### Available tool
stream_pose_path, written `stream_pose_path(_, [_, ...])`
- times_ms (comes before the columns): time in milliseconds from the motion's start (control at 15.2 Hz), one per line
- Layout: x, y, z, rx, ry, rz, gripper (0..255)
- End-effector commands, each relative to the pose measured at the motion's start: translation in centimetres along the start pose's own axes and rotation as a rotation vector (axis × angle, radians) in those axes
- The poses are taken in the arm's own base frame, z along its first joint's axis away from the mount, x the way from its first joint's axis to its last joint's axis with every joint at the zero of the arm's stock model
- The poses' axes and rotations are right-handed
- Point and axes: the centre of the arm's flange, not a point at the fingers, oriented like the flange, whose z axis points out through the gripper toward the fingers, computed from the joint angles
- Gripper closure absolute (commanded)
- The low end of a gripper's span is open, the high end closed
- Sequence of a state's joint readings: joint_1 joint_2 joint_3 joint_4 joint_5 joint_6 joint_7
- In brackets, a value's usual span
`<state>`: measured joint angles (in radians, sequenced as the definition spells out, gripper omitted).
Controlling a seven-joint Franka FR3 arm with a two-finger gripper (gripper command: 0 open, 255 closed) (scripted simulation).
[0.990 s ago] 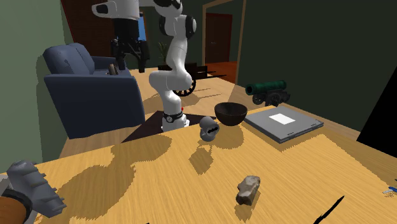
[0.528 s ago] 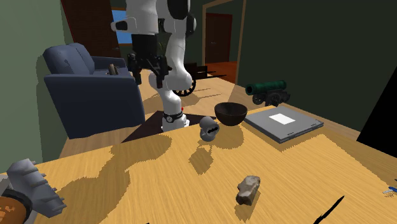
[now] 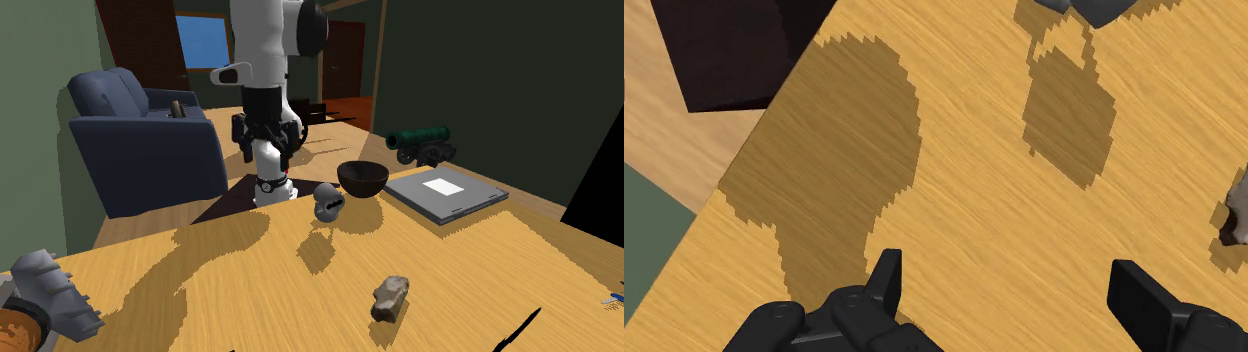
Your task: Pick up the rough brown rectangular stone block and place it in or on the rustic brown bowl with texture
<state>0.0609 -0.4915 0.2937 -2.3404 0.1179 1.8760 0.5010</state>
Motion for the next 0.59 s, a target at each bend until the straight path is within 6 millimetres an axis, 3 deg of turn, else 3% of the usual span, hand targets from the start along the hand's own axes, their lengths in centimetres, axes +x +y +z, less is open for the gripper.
stream_pose_path(0, [0.2,-2.5,1.2,0.001,-0.006,0.005,0])
stream_pose_path(528, [1.3,-11.7,6.2,0.002,-0.03,0.019,0])
